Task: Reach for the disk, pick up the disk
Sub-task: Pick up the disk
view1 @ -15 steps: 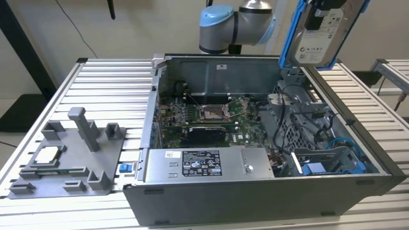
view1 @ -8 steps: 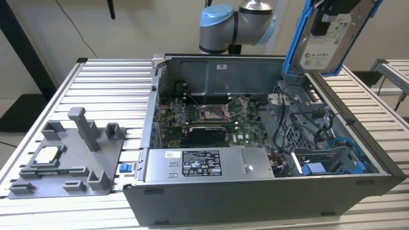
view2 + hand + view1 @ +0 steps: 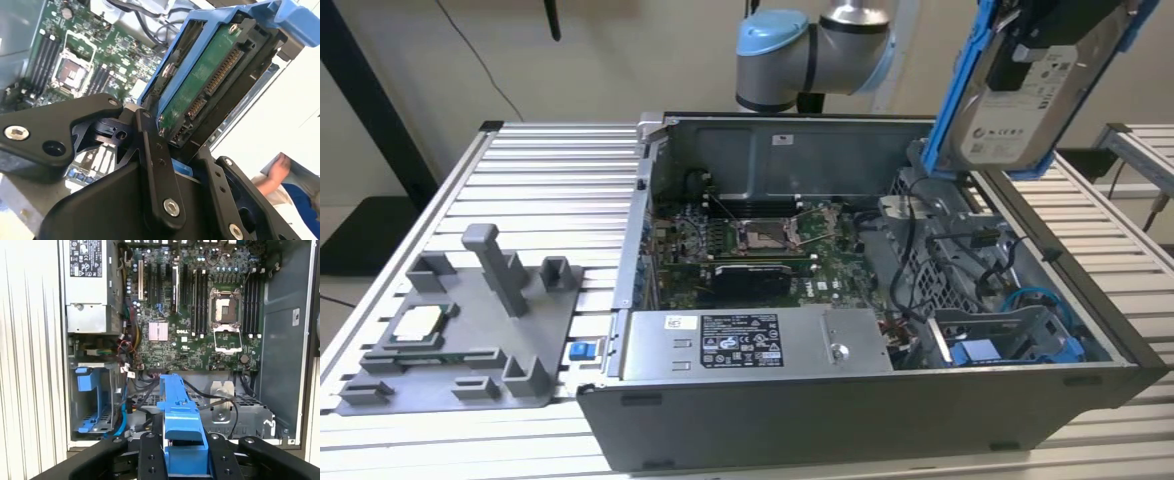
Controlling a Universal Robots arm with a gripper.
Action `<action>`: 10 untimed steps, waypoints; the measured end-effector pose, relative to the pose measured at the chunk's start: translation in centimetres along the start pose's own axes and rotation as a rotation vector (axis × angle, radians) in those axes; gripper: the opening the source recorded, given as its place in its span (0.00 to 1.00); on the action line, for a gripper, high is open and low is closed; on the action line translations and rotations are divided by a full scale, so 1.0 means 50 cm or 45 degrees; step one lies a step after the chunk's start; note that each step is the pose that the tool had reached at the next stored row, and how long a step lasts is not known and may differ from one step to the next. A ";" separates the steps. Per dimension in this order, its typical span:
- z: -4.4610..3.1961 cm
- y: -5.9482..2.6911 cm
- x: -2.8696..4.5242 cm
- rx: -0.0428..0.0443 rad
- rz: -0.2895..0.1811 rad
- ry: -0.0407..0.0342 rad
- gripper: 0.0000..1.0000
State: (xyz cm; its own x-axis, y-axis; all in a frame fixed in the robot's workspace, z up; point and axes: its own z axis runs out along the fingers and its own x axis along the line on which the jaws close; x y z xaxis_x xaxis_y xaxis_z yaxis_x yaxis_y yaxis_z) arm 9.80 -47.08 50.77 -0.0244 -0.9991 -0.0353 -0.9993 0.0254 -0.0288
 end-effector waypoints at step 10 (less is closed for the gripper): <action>0.000 -0.002 0.086 0.000 0.001 -0.0002 0.00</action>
State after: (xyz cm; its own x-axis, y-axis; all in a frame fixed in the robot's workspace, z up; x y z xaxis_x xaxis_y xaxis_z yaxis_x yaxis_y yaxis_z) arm 9.79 -51.37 50.62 -0.0252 -0.9991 -0.0355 -0.9992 0.0263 -0.0289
